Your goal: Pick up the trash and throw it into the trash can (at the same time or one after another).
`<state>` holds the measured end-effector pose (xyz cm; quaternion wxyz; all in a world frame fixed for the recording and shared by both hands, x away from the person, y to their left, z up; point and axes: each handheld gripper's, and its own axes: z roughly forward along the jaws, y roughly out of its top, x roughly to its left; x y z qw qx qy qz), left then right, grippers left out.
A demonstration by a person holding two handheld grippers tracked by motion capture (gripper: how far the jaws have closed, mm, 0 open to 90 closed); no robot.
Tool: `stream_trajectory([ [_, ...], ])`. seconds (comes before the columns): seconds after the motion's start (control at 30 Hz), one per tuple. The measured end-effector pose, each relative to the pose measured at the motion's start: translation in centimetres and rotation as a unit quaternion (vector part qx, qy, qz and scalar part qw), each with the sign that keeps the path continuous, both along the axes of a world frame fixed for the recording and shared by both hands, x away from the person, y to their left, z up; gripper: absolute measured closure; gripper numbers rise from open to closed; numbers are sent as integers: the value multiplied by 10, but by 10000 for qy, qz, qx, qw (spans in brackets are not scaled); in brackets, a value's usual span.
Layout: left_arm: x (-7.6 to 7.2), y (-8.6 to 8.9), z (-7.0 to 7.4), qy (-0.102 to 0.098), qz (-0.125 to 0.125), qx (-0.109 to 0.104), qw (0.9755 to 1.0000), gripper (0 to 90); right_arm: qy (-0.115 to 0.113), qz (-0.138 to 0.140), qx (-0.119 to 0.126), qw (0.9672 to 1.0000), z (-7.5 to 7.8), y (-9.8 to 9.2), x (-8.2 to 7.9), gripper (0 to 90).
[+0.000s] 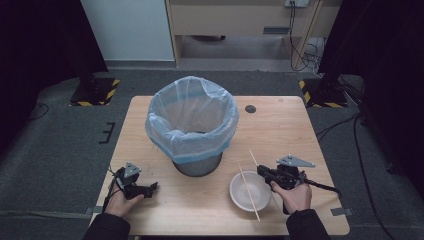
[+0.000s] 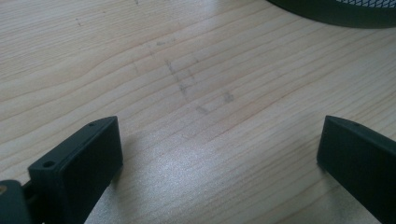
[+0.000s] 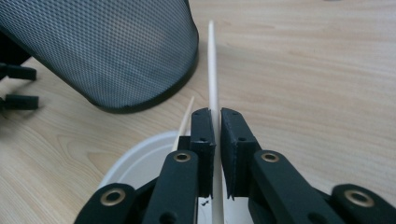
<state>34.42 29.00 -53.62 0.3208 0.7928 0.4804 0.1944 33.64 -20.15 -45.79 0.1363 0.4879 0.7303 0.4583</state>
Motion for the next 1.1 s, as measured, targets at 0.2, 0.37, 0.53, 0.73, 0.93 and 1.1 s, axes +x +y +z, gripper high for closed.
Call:
stream_trajectory([
  [0.2, 0, 0, 0, 0, -2, -2, 10000, 0, -181, -6, 110, 9998, 8, -3, 0, 900],
  [0.37, 0, 0, 0, 1, -4, 1, 10000, 0, -121, 74, -65, 9999, 3, 1, 0, 896],
  [0.53, 0, 0, 0, 1, -3, 0, 10000, 0, 23, 217, -240, 9995, -3, 4, -1, 854],
  [0.73, 0, 0, 0, 1, -3, 0, 10000, 0, 242, 422, -449, 9978, -11, 10, -1, 811],
  [0.93, 0, 0, 0, 1, -3, 1, 10000, 0, 438, 560, -743, 9947, -22, 16, -2, 795],
  [1.1, 0, 0, 0, 1, -3, 1, 10000, 0, 532, 565, -908, 9928, -22, 16, 0, 793],
])
